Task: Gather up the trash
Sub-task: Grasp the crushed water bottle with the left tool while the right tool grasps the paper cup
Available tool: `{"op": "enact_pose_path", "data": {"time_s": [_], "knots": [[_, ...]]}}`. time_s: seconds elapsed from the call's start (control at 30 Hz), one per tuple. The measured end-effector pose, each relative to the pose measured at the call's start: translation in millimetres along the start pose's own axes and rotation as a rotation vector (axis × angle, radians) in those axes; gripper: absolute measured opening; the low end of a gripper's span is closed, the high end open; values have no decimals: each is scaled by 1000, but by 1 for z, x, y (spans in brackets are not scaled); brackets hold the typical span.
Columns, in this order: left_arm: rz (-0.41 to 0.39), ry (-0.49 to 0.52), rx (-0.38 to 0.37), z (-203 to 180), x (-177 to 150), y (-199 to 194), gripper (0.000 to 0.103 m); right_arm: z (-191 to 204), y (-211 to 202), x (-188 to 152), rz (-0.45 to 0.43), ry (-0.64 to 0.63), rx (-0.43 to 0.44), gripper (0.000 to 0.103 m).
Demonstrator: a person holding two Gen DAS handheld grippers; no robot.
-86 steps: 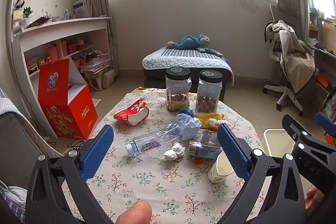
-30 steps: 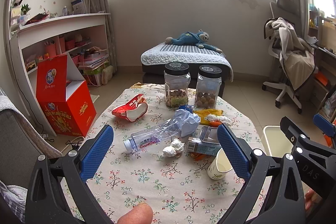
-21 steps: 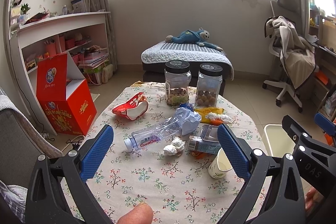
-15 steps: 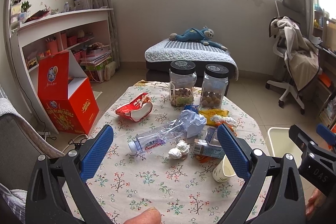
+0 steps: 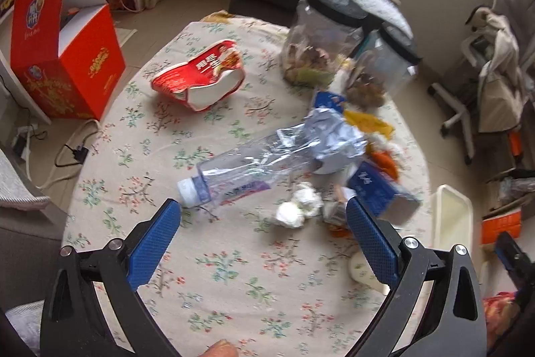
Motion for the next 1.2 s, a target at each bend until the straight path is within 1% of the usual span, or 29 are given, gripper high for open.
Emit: {"op": "enact_pose_path", "data": {"time_s": [0.03,0.07,0.13,0.2,0.3,0.4,0.47,0.5,0.53,0.57,0.6,0.67,0.73,0.87,0.9,1.07,1.13,1.17,1.2], "knots": [[-3,52,53,1,3,10,96,-2,7,-2,38,37,44,96],[1,109,95,-1,4,19,96,-6,11,-2,69,49,54,96],[9,219,150,-9,5,33,96,-12,16,-1,92,21,-2,96],[29,289,194,-17,7,48,96,-14,23,1,109,-17,-47,96],[64,416,247,-36,6,78,96,-12,40,-6,183,-43,-51,96],[53,554,336,-49,7,102,96,-8,54,-12,226,-54,-32,96],[46,592,376,-51,10,115,95,-4,63,-18,257,-66,-34,96],[47,597,376,-50,10,118,88,-1,67,-21,267,-72,-34,96],[60,599,355,-50,9,121,78,2,72,-24,278,-79,-35,96],[71,595,350,-49,8,123,69,4,76,-27,291,-87,-36,96],[61,590,350,-49,9,122,63,6,80,-32,305,-94,-38,96],[42,563,316,-51,12,114,56,11,89,-42,330,-99,-45,96],[26,505,267,-50,16,102,52,15,98,-53,346,-100,-46,96],[-61,424,229,-46,27,64,44,26,110,-65,338,-104,-55,96],[-87,404,213,-45,29,51,35,29,112,-67,331,-110,-60,96],[-166,256,100,-38,23,-5,35,38,123,-72,318,-159,-101,96],[-188,228,80,-38,21,-16,35,34,126,-72,312,-160,-119,96],[-195,222,79,-37,19,-19,35,31,127,-73,312,-155,-121,95],[-199,216,78,-36,18,-20,35,29,129,-74,319,-147,-117,86]]}}
Point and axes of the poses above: each gripper's, at about its wrist camera, not at the fingertips, and y roughly the way its jaws point, z to its left, x to its top, the point moved 9 cm from there along y, roughly the way its jaws point, and after that the axes turned 12 degrees about x, right-handed, at the moved point
